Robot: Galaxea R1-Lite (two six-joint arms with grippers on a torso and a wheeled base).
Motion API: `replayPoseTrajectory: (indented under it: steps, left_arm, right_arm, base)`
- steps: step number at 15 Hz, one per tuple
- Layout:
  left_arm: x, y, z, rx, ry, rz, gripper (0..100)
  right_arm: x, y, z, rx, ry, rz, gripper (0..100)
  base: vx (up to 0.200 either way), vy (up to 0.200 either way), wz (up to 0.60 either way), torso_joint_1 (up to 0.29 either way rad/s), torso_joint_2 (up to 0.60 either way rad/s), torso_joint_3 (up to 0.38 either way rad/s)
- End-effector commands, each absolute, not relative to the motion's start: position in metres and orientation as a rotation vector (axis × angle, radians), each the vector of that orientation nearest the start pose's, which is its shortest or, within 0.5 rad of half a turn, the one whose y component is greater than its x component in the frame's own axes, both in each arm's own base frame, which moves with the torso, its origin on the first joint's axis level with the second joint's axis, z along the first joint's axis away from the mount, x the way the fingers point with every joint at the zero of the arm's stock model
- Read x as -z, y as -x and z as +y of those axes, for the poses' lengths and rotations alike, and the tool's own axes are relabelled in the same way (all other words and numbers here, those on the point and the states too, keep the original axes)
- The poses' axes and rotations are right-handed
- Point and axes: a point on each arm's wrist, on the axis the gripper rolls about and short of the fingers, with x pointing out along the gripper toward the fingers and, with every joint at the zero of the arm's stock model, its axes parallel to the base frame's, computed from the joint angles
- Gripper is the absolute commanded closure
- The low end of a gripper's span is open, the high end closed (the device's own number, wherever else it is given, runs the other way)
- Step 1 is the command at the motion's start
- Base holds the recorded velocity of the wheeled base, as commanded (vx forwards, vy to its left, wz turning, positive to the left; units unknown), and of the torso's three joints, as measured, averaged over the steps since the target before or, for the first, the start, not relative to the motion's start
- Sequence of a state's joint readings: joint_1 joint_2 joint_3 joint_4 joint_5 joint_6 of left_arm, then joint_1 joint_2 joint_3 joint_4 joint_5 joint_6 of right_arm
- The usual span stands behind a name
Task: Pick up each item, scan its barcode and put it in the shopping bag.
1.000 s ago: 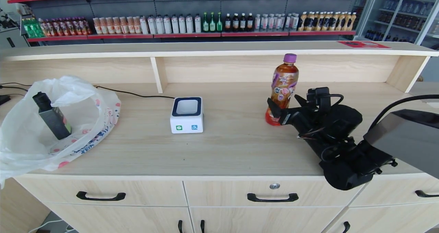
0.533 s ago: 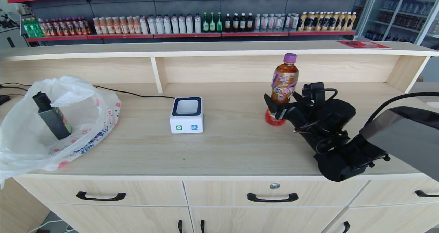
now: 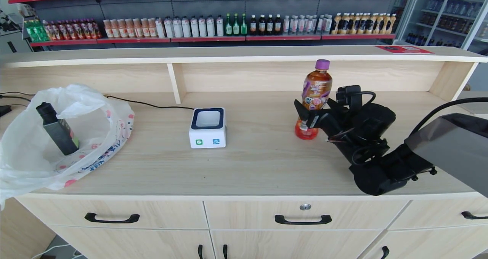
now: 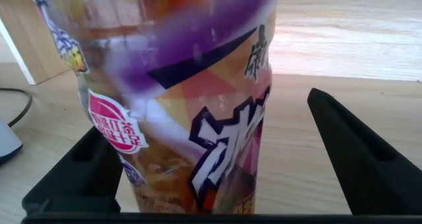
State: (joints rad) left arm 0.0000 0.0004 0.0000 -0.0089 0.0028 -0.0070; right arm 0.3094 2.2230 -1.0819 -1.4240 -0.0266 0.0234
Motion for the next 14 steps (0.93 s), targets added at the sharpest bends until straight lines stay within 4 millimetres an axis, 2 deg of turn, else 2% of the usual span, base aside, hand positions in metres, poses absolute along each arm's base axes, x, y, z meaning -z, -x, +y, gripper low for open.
replayPoseTrajectory:
  steps: [1,2,6,11,14]
  left_arm:
    - [-0.076,0.023,0.000,-0.003,0.006,-0.008,0]
    - [-0.076,0.023,0.000,-0.003,0.006,-0.008,0]
    - [-0.076,0.023,0.000,-0.005,0.008,-0.008,0]
    - [-0.076,0.023,0.000,-0.005,0.006,-0.006,0]
    - [-0.076,0.023,0.000,-0.005,0.006,-0.006,0]
  right_arm:
    - [-0.142,-0.401,0.128,-0.284,-0.071,-0.281,0]
    - [-0.142,-0.401,0.128,-0.284,-0.071,-0.281,100]
    - [-0.143,-0.398,0.131,-0.288,-0.073,-0.288,100]
    - [-0.155,-0.391,0.130,-0.265,-0.083,-0.310,100]
    - [-0.162,-0.380,0.129,-0.269,-0.071,-0.310,100]
  base:
    - [0.000,0.000,0.00,0.000,0.00,0.000]
    - [0.000,0.000,0.00,0.000,0.00,0.000]
    - [0.000,0.000,0.00,0.000,0.00,0.000]
    - [0.000,0.000,0.00,0.000,0.00,0.000]
    - [0.000,0.000,0.00,0.000,0.00,0.000]
